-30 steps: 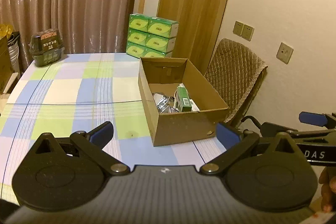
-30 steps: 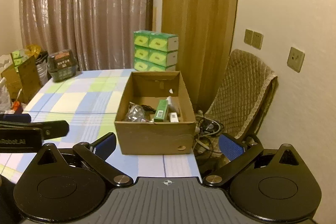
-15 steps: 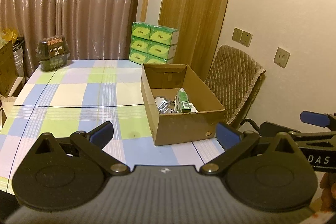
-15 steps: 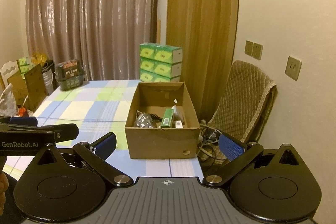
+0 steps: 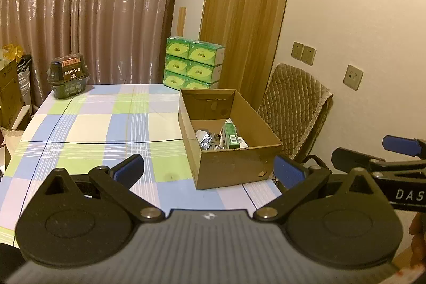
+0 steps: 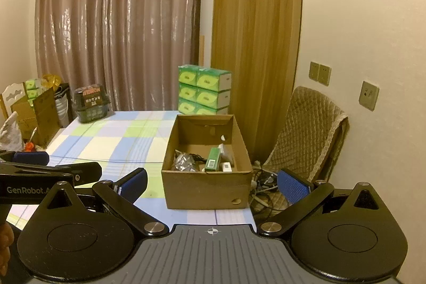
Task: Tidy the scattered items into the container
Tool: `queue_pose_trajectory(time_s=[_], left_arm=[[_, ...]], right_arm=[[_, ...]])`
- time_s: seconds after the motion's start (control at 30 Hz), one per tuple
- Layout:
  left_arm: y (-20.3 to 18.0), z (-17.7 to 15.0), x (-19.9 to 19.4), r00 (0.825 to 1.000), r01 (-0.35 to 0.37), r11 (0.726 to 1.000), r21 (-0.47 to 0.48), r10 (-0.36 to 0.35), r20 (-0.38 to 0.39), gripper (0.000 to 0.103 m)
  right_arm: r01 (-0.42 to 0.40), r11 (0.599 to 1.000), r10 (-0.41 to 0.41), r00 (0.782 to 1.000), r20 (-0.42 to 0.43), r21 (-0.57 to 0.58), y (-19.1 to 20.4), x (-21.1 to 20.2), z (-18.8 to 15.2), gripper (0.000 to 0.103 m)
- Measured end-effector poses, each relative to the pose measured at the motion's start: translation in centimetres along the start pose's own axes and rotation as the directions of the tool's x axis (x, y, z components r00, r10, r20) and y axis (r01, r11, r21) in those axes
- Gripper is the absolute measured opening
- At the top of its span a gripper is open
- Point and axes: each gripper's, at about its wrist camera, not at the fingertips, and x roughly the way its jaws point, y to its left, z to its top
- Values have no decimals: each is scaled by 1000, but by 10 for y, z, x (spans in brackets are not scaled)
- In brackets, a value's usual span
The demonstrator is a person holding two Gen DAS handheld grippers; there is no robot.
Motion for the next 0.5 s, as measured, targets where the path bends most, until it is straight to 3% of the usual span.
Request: queue_pose_trajectory(time_s=[0.5], left_arm=[[3, -6, 11, 999, 20, 1000, -7, -20, -30, 102]], right_arm=[[3, 1000, -3, 1000, -22, 1, -1, 5, -5, 101]])
